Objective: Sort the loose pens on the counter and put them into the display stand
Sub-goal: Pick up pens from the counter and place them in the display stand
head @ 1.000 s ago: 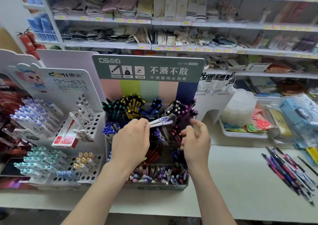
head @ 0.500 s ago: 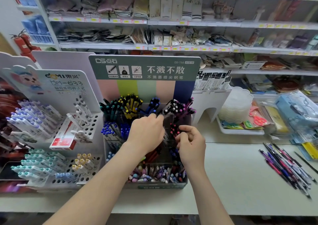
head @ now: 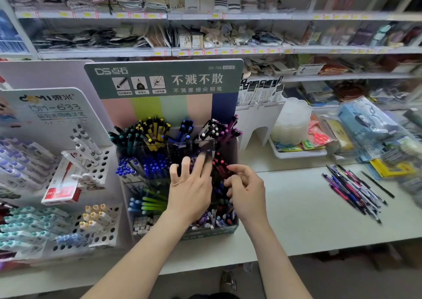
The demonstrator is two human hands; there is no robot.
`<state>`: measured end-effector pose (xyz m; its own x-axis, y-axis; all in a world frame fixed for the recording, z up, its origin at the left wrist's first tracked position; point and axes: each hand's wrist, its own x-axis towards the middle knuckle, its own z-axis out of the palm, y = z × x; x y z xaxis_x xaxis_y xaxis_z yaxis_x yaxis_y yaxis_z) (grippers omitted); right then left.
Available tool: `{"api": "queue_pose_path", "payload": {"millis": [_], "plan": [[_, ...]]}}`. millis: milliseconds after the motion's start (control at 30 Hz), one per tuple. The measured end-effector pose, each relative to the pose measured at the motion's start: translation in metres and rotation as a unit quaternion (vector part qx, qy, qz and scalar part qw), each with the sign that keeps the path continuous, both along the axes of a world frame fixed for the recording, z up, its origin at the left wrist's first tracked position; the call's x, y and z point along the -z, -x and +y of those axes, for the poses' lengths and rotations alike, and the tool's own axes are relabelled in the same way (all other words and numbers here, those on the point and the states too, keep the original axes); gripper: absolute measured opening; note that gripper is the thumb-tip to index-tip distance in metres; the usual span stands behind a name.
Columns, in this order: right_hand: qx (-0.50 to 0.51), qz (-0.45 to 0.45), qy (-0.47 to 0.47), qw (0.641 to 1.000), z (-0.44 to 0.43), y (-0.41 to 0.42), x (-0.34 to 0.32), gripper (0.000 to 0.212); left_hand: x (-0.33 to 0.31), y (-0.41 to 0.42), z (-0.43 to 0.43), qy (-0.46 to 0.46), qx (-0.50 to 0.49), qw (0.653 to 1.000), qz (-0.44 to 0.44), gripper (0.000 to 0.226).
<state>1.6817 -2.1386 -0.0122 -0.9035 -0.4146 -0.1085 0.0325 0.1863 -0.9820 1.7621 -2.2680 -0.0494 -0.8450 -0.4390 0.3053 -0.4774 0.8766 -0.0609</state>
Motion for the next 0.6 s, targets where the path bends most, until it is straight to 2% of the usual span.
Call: {"api": "queue_pose_path", "payload": {"millis": [67, 167, 233, 300, 367, 433, 467, 600], "plan": [[-0.024, -0.019, 0.009, 1.0, 0.009, -0.001, -0.002, 0.032, -0.003, -0.005, 0.004, -0.022, -0.005, 0.999, 0.046, 0.056], [-0.029, -0.055, 0.041, 0.997, 0.025, -0.004, -0.011, 0.03, -0.007, -0.006, 0.015, -0.044, 0.002, 0.988, 0.15, 0.045], [-0.024, -0.032, 0.037, 0.999, 0.038, -0.006, -0.015, 0.023, -0.01, -0.005, 0.023, -0.067, 0.025, 0.975, 0.211, 0.037], [-0.014, 0.026, 0.006, 1.0, 0.053, -0.007, -0.014, 0.018, -0.013, -0.003, 0.033, -0.12, 0.086, 0.961, 0.232, 0.025], [0.019, 0.055, -0.028, 0.998, 0.07, -0.002, -0.008, 0.016, -0.018, 0.004, 0.047, -0.237, 0.15, 0.944, 0.176, 0.016], [0.053, 0.06, -0.069, 0.994, 0.087, 0.009, 0.005, 0.016, -0.023, 0.018, 0.064, -0.381, 0.163, 0.908, 0.067, 0.016], [0.061, 0.061, -0.086, 0.993, 0.096, 0.016, 0.011, 0.016, -0.023, 0.026, 0.073, -0.423, 0.17, 0.89, 0.014, 0.018], [0.035, 0.061, -0.137, 0.988, 0.134, 0.059, 0.026, 0.015, -0.018, 0.07, 0.107, -0.41, 0.207, 0.874, -0.159, 0.025]]}}
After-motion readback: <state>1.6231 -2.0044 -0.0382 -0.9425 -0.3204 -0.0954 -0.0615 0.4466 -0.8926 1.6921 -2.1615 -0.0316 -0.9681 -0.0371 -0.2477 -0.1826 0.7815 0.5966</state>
